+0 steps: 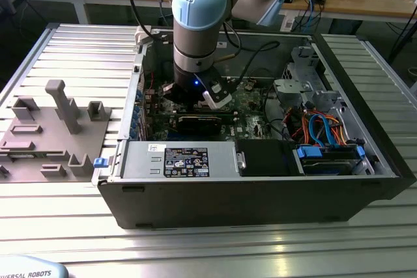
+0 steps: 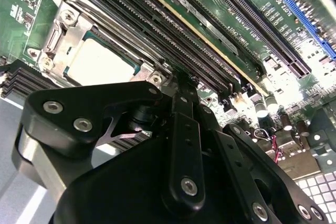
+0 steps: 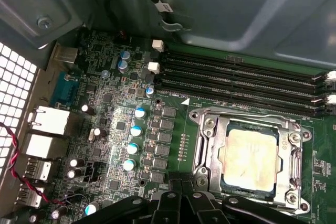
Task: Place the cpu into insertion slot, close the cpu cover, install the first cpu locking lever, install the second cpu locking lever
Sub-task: 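Install the second cpu locking lever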
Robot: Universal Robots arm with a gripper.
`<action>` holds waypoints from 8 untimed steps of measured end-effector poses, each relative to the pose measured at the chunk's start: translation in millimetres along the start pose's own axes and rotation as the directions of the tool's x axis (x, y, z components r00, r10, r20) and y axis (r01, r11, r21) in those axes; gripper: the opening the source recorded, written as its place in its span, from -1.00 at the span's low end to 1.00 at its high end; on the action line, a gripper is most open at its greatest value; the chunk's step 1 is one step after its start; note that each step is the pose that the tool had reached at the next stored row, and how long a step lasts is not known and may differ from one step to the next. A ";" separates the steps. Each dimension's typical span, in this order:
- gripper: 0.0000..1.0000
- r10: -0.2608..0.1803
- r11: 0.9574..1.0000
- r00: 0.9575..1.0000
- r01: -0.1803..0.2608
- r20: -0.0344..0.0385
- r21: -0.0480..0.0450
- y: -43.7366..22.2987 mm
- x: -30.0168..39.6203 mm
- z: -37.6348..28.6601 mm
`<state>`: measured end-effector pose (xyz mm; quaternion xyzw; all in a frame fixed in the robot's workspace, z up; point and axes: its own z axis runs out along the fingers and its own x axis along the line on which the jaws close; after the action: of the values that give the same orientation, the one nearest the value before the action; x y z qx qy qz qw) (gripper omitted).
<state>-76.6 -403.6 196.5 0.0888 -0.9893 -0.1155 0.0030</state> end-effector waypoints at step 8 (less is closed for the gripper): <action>-0.79 -0.014 1.000 1.000 0.014 -0.004 0.000 0.5 -3.0 0.0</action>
<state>-73.8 -402.5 196.6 0.0961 -0.9887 -0.1153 0.0039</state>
